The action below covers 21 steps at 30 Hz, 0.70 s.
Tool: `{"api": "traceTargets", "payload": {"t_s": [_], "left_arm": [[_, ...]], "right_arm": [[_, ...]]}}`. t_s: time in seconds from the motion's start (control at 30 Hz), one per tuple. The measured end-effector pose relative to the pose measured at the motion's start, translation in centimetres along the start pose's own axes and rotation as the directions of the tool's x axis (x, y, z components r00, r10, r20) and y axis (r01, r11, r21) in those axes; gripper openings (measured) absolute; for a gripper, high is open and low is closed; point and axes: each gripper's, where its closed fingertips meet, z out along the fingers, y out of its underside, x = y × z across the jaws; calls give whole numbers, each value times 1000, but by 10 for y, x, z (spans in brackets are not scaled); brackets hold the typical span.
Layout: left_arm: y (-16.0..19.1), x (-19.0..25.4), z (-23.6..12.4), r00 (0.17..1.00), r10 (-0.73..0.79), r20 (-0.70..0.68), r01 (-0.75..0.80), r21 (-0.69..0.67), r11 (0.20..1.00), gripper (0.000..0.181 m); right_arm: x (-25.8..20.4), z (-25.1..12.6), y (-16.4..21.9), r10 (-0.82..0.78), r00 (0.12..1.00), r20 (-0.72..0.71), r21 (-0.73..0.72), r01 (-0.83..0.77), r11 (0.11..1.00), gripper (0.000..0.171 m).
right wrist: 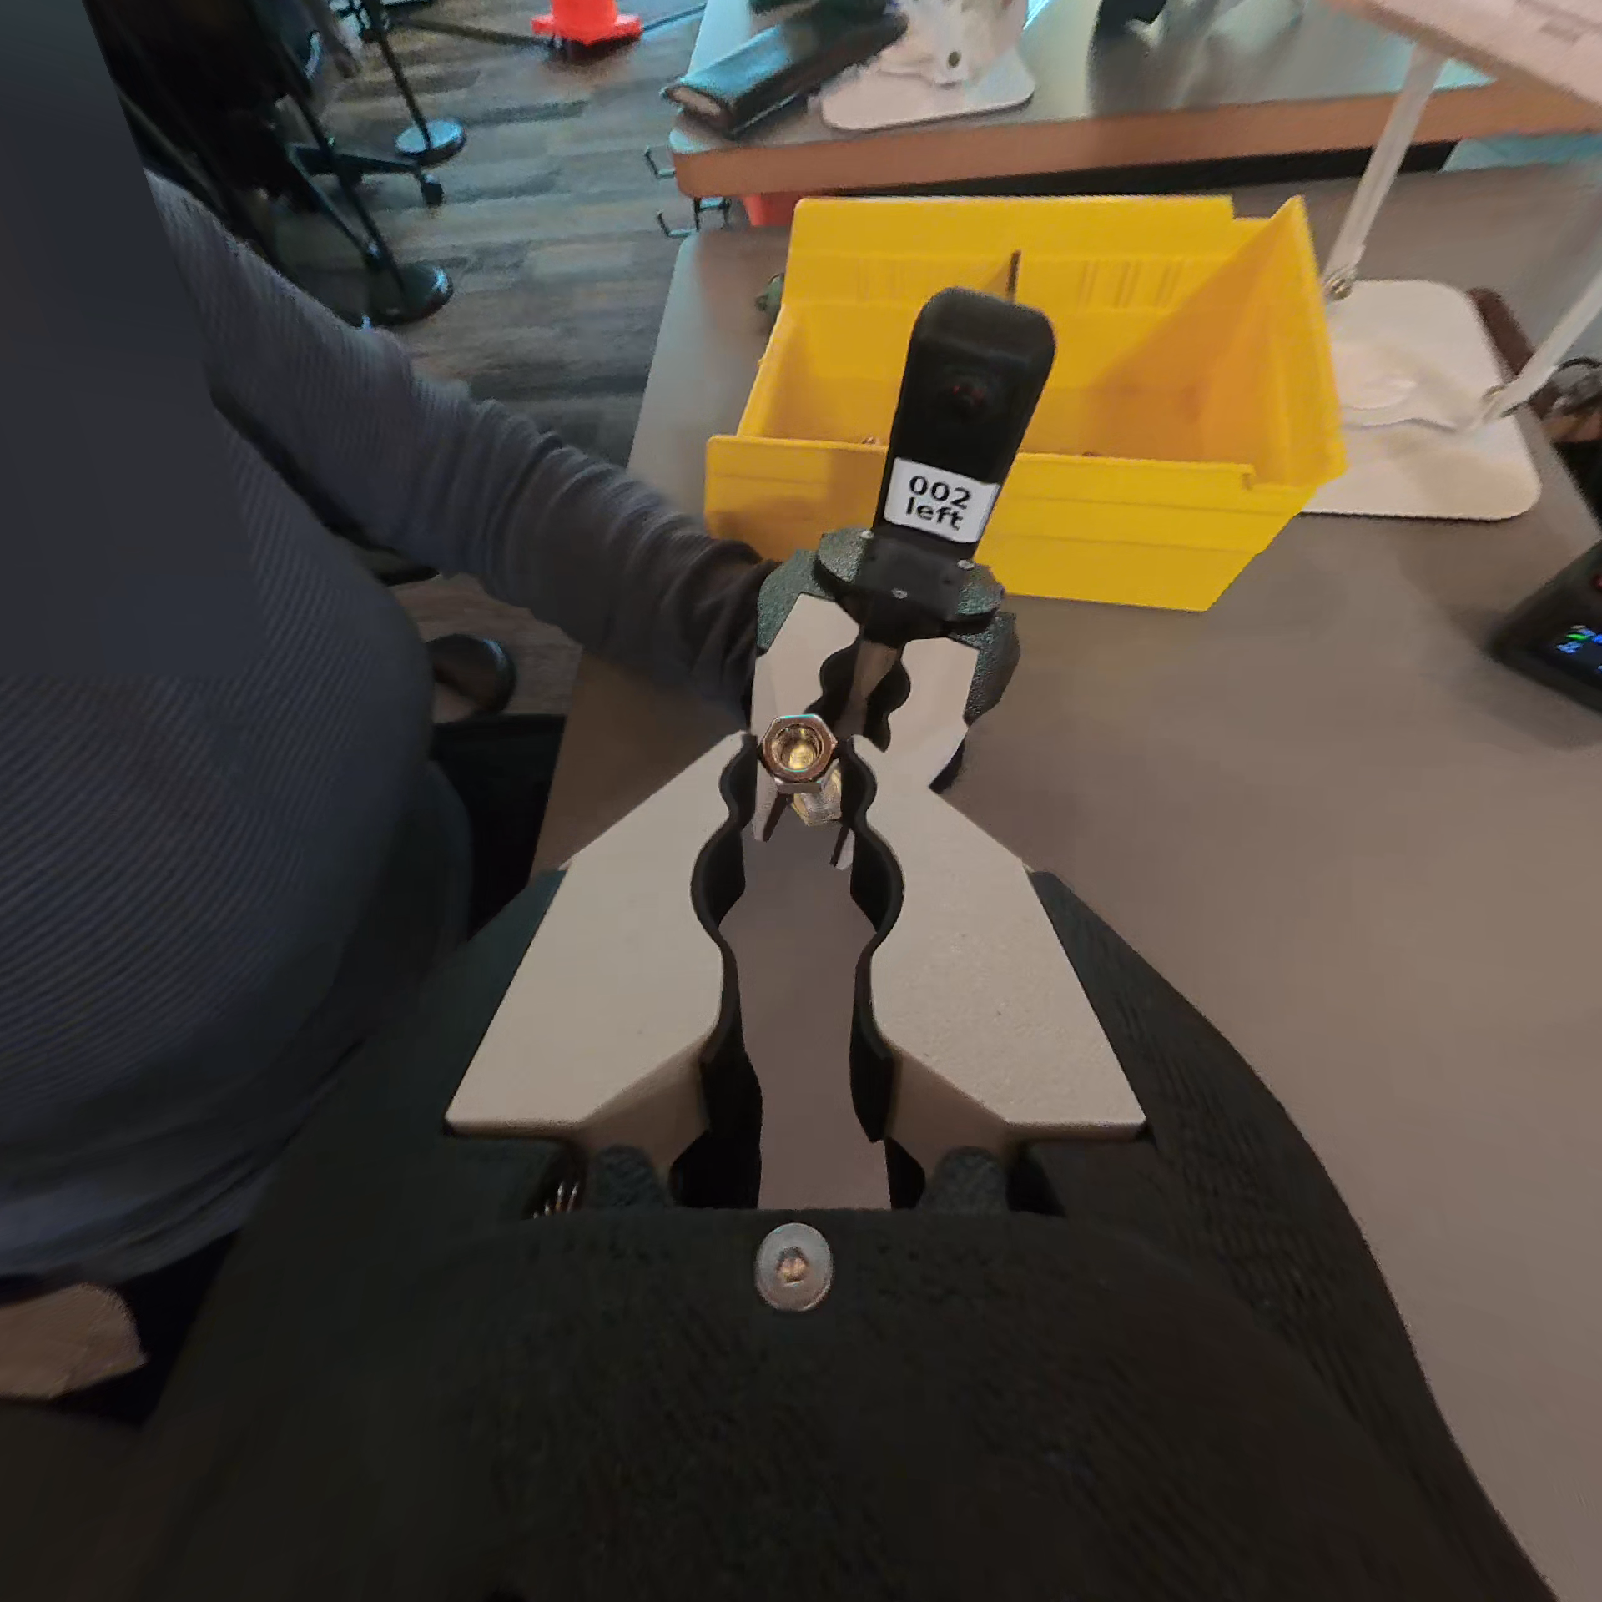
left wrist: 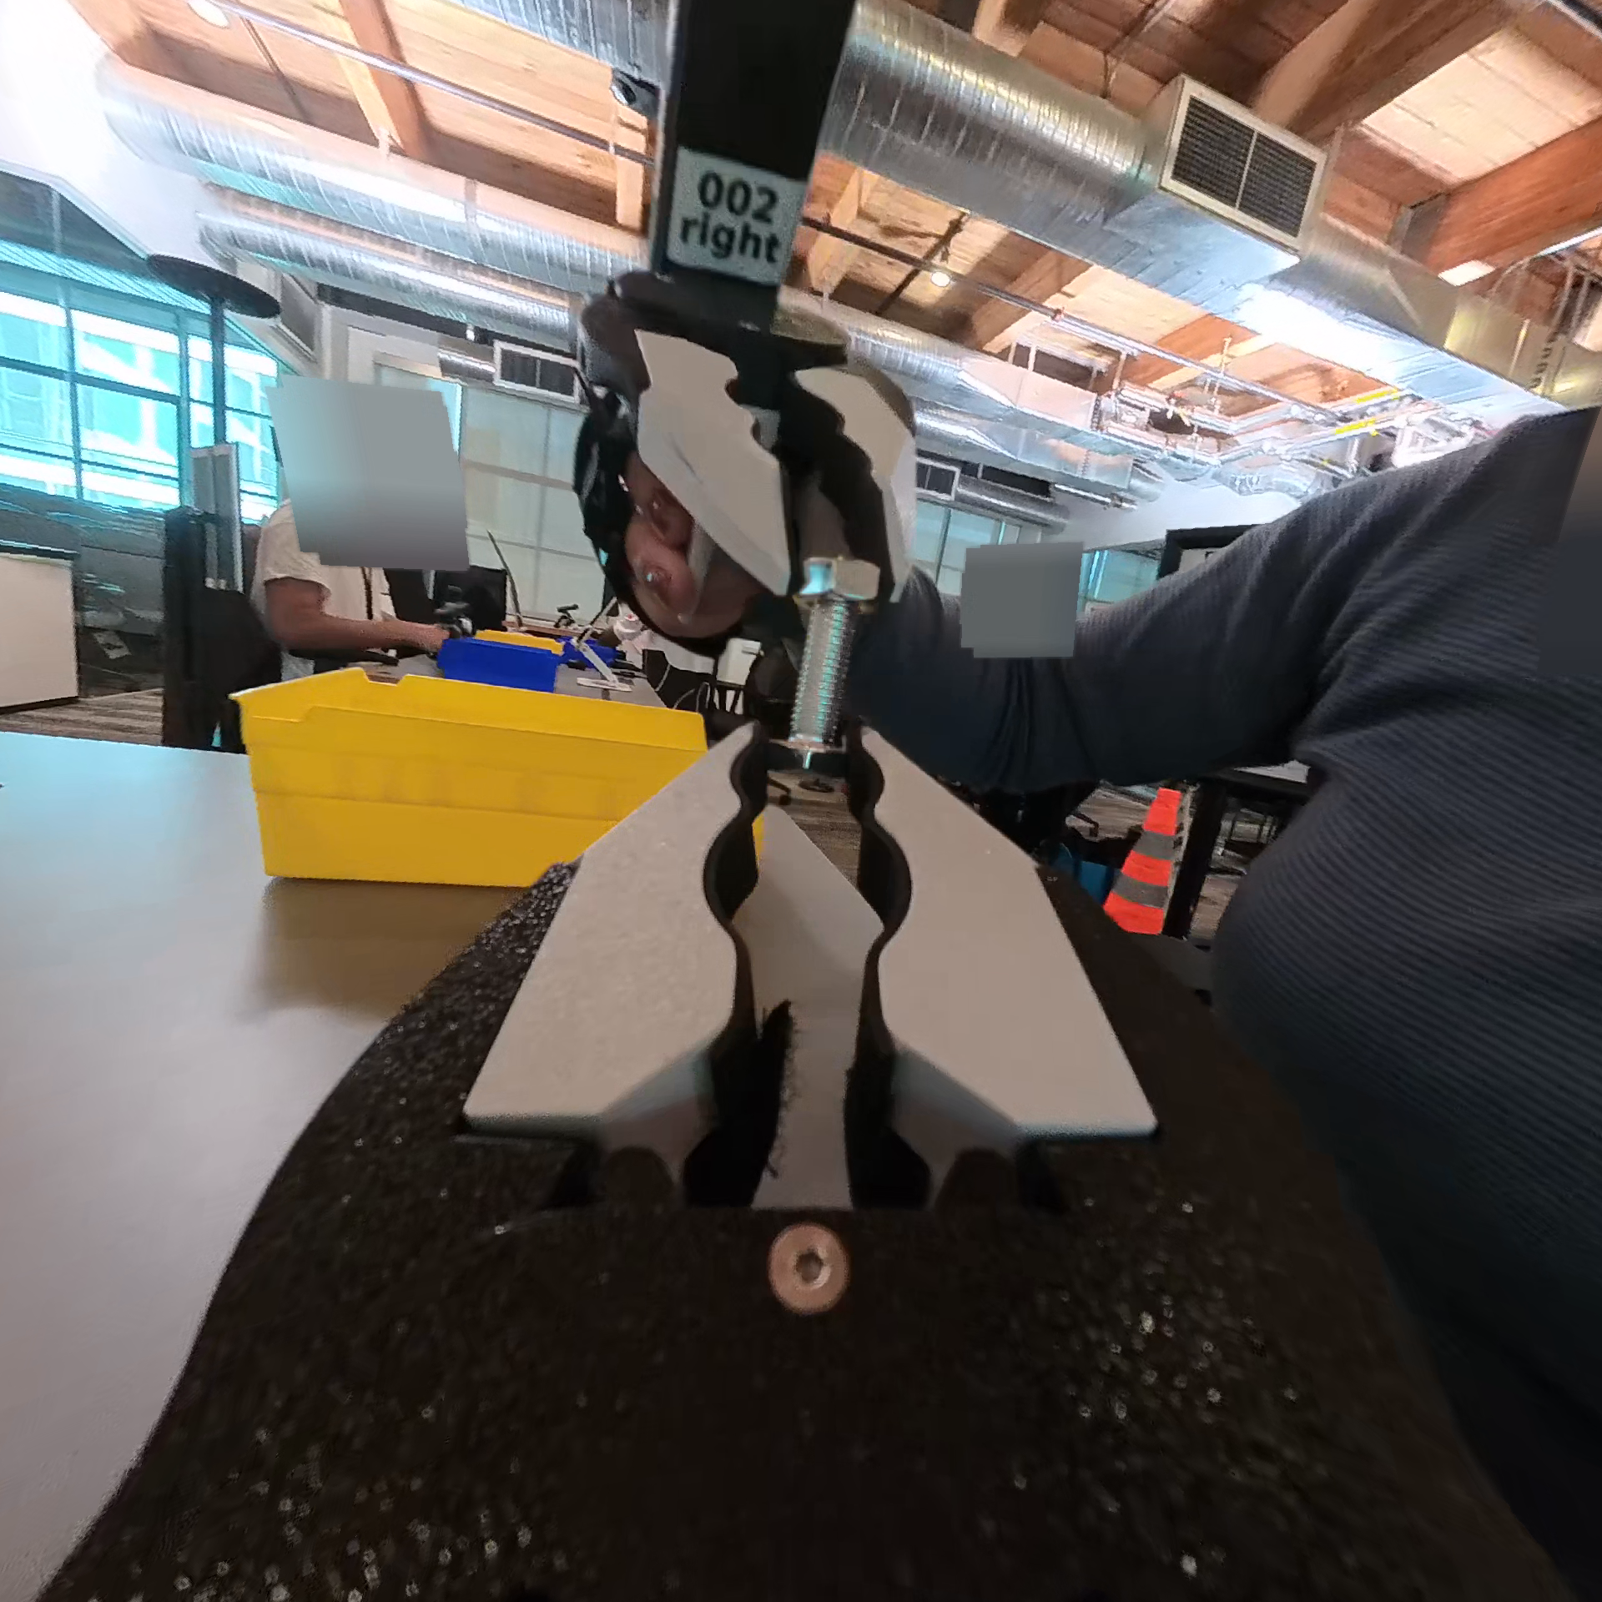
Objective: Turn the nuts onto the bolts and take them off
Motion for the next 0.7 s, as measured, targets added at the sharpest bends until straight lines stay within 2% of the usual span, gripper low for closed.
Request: {"api": "traceTargets", "payload": {"t_s": [0.17, 0.33, 0.47, 0.7], "left_arm": [[-2, -3, 0, 1000, -18, 22, 17, 33, 999, 15], [-6, -23, -4, 978, 37, 207, -50, 56, 997, 16], [-5, -38, -7, 928, 80, 363, -104, 45, 994, 15], [0, -55, -15, 862, 142, 486, -134, -51, 990, 15]], "right_arm": [[3, 1, -2, 24, 1000, 6, -27, -24, 999, 18], [23, 5, -5, 142, 981, -135, 39, -138, 990, 18], [39, 14, -6, 307, 918, -252, 117, -286, 951, 18], [51, 11, 2, 216, 877, -430, 70, -207, 976, 17]]}}
